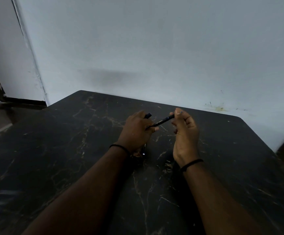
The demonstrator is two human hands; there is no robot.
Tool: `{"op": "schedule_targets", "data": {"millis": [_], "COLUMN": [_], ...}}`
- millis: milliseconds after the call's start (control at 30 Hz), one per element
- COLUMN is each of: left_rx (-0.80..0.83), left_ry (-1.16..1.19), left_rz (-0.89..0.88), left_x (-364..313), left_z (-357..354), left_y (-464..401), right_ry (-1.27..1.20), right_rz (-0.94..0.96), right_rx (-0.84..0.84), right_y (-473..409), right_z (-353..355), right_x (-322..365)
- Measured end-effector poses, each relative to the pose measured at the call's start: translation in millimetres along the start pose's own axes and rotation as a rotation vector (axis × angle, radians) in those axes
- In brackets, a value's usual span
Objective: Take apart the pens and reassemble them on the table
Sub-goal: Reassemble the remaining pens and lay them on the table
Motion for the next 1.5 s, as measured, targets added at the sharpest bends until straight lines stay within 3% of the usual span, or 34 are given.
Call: {"op": "schedule_targets", "data": {"millis": [133,300,533,767,933,1133,1333,1500], "left_rx": [-0.009,0.002,-0.007,0.005,-0.031,0.033,0.013,0.025], "left_ry": [-0.015,-0.004,0.008,0.015,0.036,0.016,0.015,0.01], "left_rz": [-0.009,-0.017,0.009,0.019,0.015,0.022,0.013,-0.002], "left_x": [0,-2,0,0,0,1,1,-1], "left_z": [1,0,1,-2,1,-5,-3,-4], "left_y": [1,1,1,2,2,2,2,2], "right_ry": [0.086,0.02,0.063,0.004,0.065,-0.01,0.059,0.04], "right_rz": [0.001,0.002,-0.023,-0.03,-0.03,-0.016,-0.043,-0.015], "right_rx": [0.088,-0.049,0.115,-0.02,0.132,-0.024,0.125,-0.017], "right_y": [3,-1,3,2,1,3,5,8], "right_z": [-5,2,-6,1,-7,0,-9,-2], "right_x": [2,2,3,0,-2,-1,-3,-1]}}
Point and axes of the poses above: each hand's wrist, its own y-axis away from the middle knuckle, its own z-axis out of the back of the hand, x = y × z, the point moved 6 cm from there along -y, towards the middle knuckle, and after that the axes turned 3 degrees about y, right-handed, at the moved point
